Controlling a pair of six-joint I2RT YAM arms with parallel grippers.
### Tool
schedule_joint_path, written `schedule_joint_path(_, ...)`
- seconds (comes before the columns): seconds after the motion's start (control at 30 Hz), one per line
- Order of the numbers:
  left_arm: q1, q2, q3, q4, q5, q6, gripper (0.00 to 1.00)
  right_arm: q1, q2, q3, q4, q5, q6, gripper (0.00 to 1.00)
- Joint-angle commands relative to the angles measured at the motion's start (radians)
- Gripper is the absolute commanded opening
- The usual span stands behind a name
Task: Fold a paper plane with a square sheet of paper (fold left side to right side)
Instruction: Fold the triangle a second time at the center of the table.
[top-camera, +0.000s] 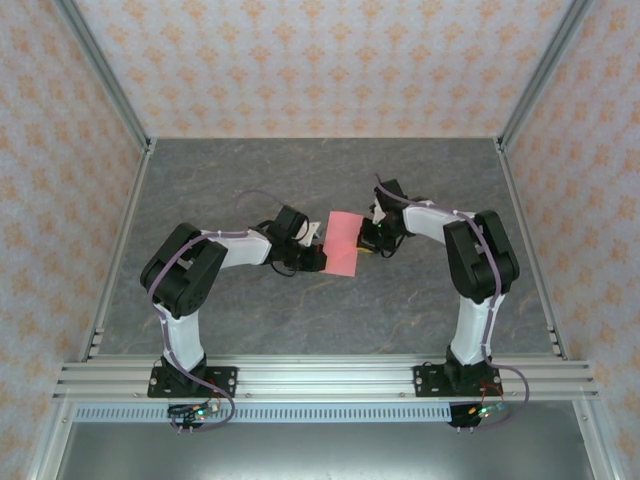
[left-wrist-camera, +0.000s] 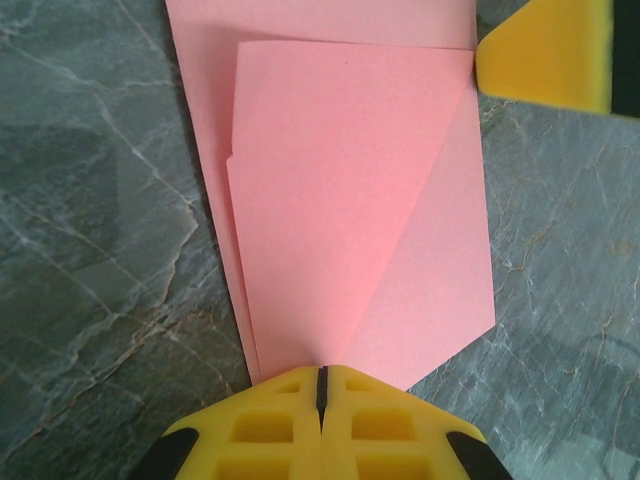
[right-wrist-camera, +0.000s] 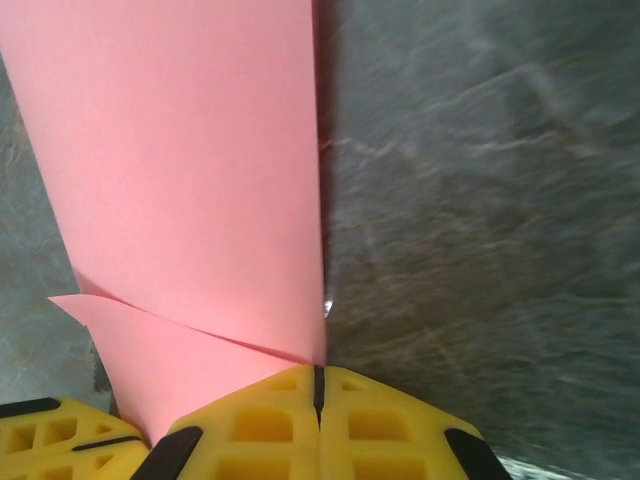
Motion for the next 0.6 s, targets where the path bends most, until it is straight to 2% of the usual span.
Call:
schedule_joint_path(0.0,0.005,0.043,-0.028,-0.142,-0.134,0.015,0.0,-0.048,-0.031,0.018,-0.052,0.208,-0.028,0.01)
schedule_joint_path(0.1,0.006,0.041,-0.023,-0.138,-0.129,0.015,0.0,-0.042,-0.082,0.005,-0.029,0.154,-0.011,0.01)
schedule_joint_path(0.23,0.005,0.036,-0.019,-0.135,-0.128,0.01,0.0,0.013,-0.129,0.001,-0.014,0.096,0.004,0.01)
schedule_joint_path(0.33,0.005,0.031,-0.02,-0.13,-0.127,0.008,0.0,0.058,-0.094,0.0,0.034,0.028,0.051,0.01)
schedule_joint_path(0.57,0.005,0.026,-0.029,-0.135,-0.13,0.009,0.0,0.099,0.029,0.047,0.041,0.027,0.078,0.02)
